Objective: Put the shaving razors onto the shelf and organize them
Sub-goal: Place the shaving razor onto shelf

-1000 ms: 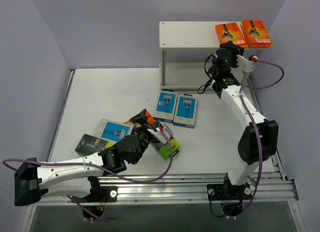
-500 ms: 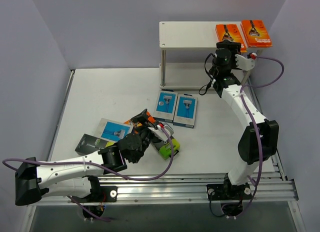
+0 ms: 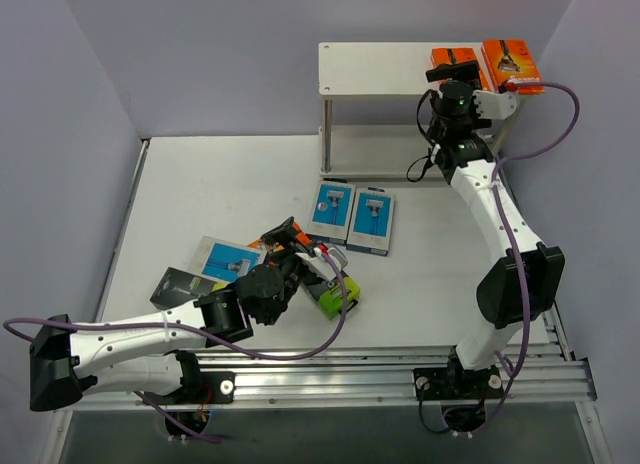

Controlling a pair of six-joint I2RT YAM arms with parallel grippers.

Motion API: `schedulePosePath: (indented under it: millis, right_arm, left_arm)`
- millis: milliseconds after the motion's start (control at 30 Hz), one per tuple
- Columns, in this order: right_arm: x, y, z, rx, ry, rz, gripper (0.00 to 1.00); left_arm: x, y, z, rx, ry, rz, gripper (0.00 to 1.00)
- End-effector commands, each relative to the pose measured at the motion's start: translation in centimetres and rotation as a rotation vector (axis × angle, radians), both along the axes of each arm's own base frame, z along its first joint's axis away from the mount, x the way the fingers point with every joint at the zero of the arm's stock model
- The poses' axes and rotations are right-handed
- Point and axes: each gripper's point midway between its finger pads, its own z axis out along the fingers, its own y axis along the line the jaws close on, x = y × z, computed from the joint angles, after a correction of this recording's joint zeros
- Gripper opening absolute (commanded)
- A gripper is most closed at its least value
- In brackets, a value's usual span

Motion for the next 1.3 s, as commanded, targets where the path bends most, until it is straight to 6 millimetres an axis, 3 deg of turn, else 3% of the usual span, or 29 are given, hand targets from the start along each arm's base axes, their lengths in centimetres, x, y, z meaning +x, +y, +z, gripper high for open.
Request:
schedulePosePath:
  millis: [0, 233, 500, 967, 1133, 1167, 1267]
  right_arm:
    - [-0.8, -0.9, 2.1, -0.008, -0.003, 0.037, 1.00]
    - [-1.0, -1.0, 2.2, -0.017, 0.025, 0.079, 1.00]
    - [-2.1, -0.4, 3.9, -0.024, 0.011, 0.130, 1.00]
    - [-6.7, -0.9, 5.7, -0.053, 0.033, 0.142, 1.00]
    - [-8.1, -0.7, 8.0, -0.111, 0.019, 0.179, 0.98]
    - [-8.3, -0.4, 9.5, -0.128, -0.015, 0.201, 0.95]
    - [-7.5, 0.8, 11.0, -0.235, -0.027, 0.273, 0.87]
  left_arm:
    - [0.4, 0.6, 3.0, -0.069, -0.021, 0.024, 0.94]
    - [0.8, 1.5, 3.5, -0.093, -0.011, 0.040, 0.94]
    - [0.7, 1.6, 3.8, -0.100, -0.010, 0.037, 0.94]
    - [1.6, 2.4, 3.8, -0.096, 0.003, 0.096, 0.94]
    - [1.7, 2.4, 3.9, -0.102, 0.003, 0.097, 0.94]
    - [1.6, 2.4, 3.9, -0.103, 0.003, 0.096, 0.94]
    - [1.7, 2.4, 3.8, -0.104, 0.004, 0.097, 0.94]
